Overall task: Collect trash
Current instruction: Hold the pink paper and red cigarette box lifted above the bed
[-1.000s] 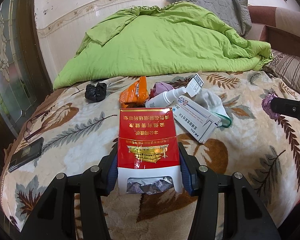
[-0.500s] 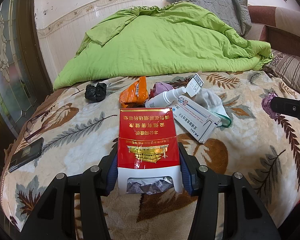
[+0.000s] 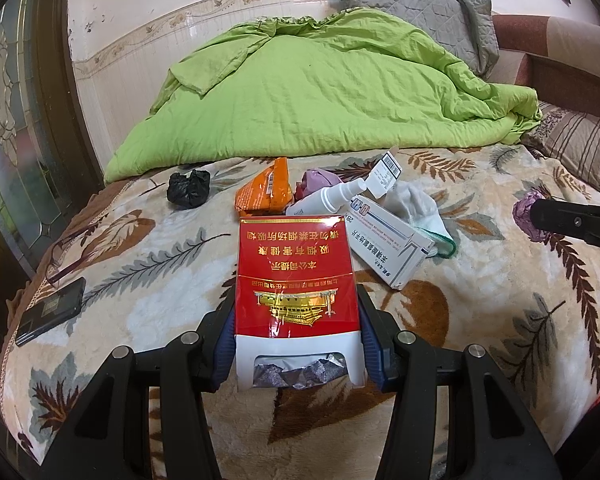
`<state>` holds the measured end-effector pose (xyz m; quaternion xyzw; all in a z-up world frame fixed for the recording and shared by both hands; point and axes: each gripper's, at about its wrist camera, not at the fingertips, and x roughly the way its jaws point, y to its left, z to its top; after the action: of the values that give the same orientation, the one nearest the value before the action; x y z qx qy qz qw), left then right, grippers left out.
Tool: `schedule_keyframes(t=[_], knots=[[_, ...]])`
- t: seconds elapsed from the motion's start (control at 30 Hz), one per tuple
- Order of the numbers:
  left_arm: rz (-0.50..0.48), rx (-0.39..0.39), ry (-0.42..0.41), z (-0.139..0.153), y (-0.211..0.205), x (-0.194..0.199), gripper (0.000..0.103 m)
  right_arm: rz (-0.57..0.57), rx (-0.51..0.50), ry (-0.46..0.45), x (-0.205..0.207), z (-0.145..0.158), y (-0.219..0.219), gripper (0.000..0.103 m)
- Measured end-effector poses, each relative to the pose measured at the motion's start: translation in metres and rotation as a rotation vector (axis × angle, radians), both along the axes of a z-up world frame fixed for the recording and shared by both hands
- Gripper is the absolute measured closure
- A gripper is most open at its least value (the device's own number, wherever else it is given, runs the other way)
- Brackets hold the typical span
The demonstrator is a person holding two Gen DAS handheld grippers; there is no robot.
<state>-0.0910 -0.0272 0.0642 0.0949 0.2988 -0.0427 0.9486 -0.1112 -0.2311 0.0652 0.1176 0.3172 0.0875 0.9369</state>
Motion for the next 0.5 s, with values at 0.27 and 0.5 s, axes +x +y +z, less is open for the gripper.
schedule_keyframes(t=[0.27,0.5], knots=[[-0.005,-0.004,-0.002,0.0005,-0.0004,0.0,0.052,0.001,0.004,0.003,0.0003,-0.0005,0.0011,0.082],[-0.018,-0.002,-0.006,0.0012,-0.0052,0.0,0.052,0.001,0.008,0.008,0.001,-0.0021,0.0016,0.082]])
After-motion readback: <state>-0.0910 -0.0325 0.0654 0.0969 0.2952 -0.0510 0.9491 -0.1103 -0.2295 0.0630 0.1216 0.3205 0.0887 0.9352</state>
